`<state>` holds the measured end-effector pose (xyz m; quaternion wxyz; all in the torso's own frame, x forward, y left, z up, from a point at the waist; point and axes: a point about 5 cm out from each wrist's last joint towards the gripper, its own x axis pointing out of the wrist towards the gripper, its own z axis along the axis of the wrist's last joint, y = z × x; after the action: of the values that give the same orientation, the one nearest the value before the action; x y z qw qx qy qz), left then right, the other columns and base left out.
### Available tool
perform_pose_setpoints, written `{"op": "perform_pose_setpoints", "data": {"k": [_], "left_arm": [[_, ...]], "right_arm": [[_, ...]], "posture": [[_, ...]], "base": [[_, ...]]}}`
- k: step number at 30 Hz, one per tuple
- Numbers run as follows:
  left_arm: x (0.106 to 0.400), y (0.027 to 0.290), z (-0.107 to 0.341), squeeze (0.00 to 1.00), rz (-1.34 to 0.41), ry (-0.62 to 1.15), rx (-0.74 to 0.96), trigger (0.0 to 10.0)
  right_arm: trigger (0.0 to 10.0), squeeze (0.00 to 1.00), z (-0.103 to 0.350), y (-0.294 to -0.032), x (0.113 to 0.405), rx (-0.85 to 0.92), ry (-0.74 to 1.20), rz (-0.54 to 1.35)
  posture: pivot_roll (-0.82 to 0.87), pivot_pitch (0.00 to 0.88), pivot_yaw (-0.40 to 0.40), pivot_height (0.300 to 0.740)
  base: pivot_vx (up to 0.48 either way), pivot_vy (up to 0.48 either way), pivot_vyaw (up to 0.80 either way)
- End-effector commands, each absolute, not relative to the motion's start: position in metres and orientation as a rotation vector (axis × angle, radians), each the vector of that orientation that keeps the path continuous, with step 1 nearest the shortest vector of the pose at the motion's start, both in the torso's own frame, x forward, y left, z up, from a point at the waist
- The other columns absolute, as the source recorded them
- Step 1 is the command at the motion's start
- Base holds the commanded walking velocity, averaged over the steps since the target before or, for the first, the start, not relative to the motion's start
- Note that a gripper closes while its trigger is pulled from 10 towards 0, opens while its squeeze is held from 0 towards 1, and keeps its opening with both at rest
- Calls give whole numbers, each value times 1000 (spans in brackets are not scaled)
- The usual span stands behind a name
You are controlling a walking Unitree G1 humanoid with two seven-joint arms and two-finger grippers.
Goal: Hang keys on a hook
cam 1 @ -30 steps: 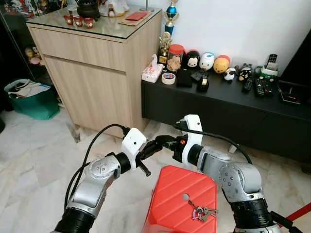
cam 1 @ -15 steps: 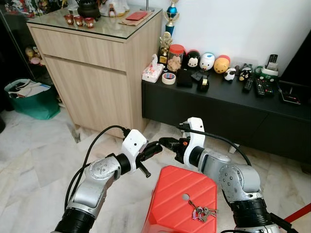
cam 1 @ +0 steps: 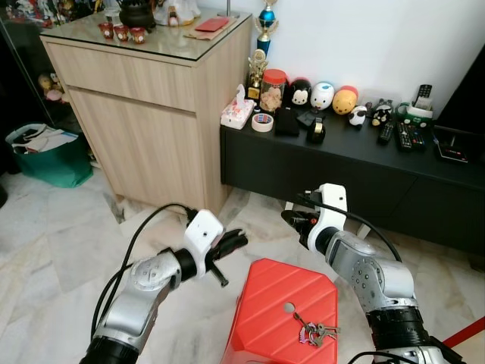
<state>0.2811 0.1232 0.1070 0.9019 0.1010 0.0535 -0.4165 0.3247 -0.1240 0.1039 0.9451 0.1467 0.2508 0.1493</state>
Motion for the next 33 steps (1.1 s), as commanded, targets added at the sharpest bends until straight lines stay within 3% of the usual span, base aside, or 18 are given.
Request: {"op": "perform_pose_setpoints", "data": {"k": [1, 12, 13, 14, 15, 16, 19, 33], "left_arm": [[279, 126, 111, 0, -860, 105, 226, 0], [278, 140, 106, 0, -758, 101, 267, 0], [282, 143, 104, 0, -713, 95, 292, 3137], [284, 145, 103, 0, -684, 91, 309, 3137], [286, 148, 101, 0, -649, 91, 310, 10000], [286, 148, 101, 0, -649, 91, 310, 10000], [296, 170, 96, 0, -420, 92, 386, 10000], [289, 204, 84, 0, -36, 64, 335, 10000]], "right_arm": [[10000, 0, 90, -132, 324, 263, 543, 263], [10000, 0, 36, -149, 308, 82, 639, 202], [10000, 0, 29, -152, 305, 23, 644, 184], [10000, 0, 24, -155, 303, -17, 648, 173], [10000, 0, 15, -157, 299, -44, 663, 163], [10000, 0, 15, -157, 299, -44, 663, 163], [10000, 0, -20, -163, 274, -72, 744, 132], [10000, 0, -49, -178, 242, -99, 770, -43]], "posture": [[76, 0, -85, 740], [84, 0, -90, 740], [84, 0, -89, 740], [84, 0, -89, 740], [78, 0, -86, 740], [78, 0, -86, 740], [73, 0, -79, 740], [57, 0, -68, 740]], "base": [[0, 0, 0], [0, 0, 0], [0, 0, 0], [0, 0, 0], [0, 0, 0], [0, 0, 0], [0, 0, 0], [0, 0, 0]]}}
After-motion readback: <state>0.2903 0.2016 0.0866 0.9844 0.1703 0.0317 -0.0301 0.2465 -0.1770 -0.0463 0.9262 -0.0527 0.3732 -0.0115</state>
